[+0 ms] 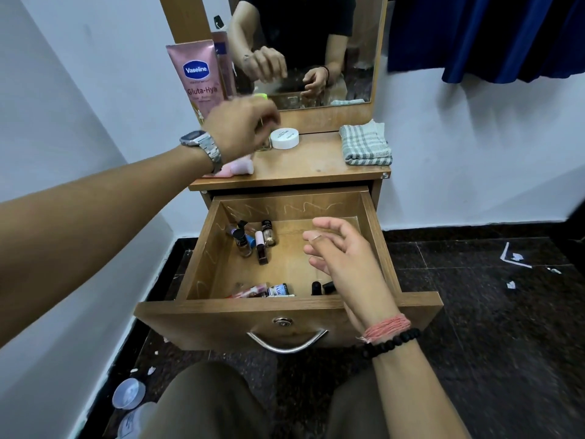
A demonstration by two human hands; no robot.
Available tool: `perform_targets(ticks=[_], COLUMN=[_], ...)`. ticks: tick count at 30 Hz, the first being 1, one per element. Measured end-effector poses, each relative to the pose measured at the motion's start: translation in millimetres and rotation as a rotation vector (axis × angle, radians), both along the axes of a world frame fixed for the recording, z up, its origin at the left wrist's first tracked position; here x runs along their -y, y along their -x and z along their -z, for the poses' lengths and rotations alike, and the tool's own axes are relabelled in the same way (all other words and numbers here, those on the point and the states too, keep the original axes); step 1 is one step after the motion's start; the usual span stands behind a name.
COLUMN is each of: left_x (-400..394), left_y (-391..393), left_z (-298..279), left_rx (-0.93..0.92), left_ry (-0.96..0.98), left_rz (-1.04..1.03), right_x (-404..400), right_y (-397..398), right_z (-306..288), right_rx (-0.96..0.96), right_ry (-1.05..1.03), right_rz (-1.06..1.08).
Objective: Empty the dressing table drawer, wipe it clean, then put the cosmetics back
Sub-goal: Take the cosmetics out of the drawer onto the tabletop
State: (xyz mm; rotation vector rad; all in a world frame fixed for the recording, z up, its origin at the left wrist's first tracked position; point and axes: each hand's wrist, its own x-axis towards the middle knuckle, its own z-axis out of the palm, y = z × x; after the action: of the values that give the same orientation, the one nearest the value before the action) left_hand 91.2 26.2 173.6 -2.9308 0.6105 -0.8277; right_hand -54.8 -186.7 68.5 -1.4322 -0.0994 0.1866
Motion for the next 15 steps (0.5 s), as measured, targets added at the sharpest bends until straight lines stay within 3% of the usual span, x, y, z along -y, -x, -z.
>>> perform_targets(ticks=[3, 9, 15], left_x=[-1.3, -13.0, -17.6], left_y=[37.5, 76.8, 78.9], left_z=[20.9, 80.3, 105.7], left_rx=[-0.215, -0.608, -0.606], left_ry=[-0.133, -0.209, -0.285], left_rz=[0.076, -0.065, -0.171], right_x=[-0.4, 1.3, 0.2], right_y=[0.2, 4.6, 5.3], right_z=[-0.4, -3.5, -1.7], right_rx=[-0.004, 0.197, 0.229], right_ry=[0.009, 0.245, 0.344], right_rz=[0.021, 0.112, 0.102])
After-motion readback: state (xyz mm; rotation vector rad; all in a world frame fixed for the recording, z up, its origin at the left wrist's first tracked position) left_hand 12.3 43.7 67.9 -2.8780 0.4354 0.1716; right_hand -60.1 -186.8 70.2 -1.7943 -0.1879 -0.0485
